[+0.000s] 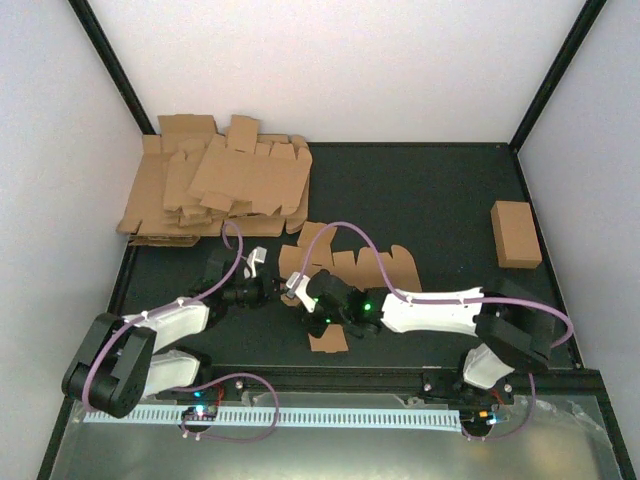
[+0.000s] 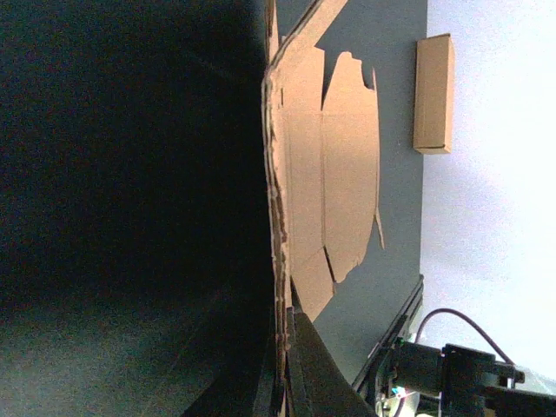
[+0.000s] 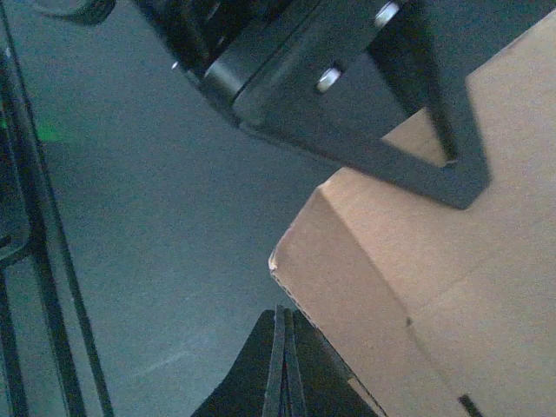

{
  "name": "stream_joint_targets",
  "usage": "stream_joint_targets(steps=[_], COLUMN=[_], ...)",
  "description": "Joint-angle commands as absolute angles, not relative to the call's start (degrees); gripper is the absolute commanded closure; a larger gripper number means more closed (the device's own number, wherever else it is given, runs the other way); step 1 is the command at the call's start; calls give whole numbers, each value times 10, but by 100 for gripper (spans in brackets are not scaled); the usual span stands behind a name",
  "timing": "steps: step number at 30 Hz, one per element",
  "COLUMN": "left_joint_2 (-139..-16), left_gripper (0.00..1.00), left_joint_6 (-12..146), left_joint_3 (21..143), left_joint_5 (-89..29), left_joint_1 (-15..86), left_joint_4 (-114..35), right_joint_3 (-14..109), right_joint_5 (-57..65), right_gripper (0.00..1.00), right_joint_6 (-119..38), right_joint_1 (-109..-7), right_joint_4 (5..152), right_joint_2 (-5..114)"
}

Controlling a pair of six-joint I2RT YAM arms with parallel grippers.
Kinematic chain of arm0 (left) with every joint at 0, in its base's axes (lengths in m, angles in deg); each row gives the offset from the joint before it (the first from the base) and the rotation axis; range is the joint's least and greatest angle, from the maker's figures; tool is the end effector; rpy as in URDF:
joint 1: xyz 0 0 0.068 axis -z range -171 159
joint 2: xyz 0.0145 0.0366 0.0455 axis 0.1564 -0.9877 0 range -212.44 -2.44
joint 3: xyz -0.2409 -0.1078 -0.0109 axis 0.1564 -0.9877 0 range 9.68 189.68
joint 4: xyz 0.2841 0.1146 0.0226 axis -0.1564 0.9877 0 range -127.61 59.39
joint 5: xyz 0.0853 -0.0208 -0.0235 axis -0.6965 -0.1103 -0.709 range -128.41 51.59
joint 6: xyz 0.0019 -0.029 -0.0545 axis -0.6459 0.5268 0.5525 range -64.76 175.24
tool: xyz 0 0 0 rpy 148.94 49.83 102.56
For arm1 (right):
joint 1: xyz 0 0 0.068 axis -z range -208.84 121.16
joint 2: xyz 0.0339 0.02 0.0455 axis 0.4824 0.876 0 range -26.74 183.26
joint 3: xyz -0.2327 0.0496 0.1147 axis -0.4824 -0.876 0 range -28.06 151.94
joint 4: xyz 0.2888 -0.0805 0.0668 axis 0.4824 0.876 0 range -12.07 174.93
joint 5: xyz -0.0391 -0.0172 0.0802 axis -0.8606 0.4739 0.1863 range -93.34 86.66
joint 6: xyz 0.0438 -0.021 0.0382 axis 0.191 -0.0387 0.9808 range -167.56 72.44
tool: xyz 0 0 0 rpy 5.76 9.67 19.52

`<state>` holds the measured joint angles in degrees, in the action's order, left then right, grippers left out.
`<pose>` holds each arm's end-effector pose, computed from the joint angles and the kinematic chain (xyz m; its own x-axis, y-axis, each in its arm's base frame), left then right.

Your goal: Fold the paper box

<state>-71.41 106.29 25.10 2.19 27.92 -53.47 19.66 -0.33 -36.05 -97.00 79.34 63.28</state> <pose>0.2149 -0.1058 0.0843 -0.9339 -0.3039 -0.1881 0.0114 0.5007 -0.8655 0.1334 0.3392 0.1322 -0.4396 -0.5613 -0.7012 -0.8708 0.4575 0.1797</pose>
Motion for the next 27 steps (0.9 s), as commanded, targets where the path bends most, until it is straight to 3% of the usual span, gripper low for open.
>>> stream_joint_targets(steps=[1, 18, 27], left_joint_2=[-699, -675, -684], left_gripper=[98, 98, 98], left_joint_6=[1046, 1049, 1029], left_joint_3=[250, 252, 261], left_joint_5=[36, 72, 90], left_joint_1=[277, 279, 282], left_joint_4=[-521, -502, -486], right_joint_3=[190, 245, 242], right_joint_5=[-64, -34, 35], right_gripper=[98, 98, 98], right_joint_6=[-356, -358, -336], right_joint_1=[-967, -944, -905], right_joint_4=[778, 774, 774], right_joint_2=[611, 678, 656])
